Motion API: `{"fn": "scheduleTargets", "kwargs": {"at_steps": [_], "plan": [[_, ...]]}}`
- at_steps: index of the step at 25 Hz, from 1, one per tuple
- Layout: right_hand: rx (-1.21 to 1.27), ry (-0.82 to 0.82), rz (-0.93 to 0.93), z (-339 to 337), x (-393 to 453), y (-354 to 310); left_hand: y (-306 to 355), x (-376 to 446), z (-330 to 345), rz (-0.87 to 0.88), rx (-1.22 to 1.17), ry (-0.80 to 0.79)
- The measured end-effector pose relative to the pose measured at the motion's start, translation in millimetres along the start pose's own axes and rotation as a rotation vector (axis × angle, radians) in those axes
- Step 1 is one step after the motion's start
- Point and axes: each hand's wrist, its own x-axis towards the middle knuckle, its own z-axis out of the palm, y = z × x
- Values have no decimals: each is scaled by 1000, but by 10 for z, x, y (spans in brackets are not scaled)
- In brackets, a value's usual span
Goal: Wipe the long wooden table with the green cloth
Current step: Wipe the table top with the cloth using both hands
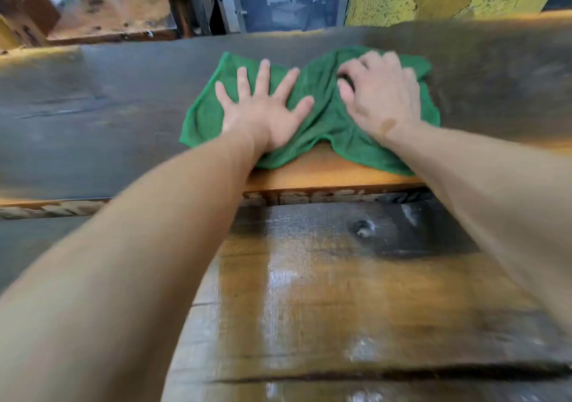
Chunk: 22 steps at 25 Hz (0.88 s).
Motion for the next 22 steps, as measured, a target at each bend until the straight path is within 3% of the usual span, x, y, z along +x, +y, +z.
{"fn": "scheduleTargets", "kwargs": {"at_steps": [8, 15, 22], "plan": [[-60, -379, -9, -491, -1688, -116, 362, -1716, 246, 9, 28, -37], [-38, -468, -65, -1050, -3200, -269, 499, -3511, 444, -35, 14, -108], [-37, -456, -66, -1465, -4615, -442, 538, -5020, 654, -29, 9, -97]]}}
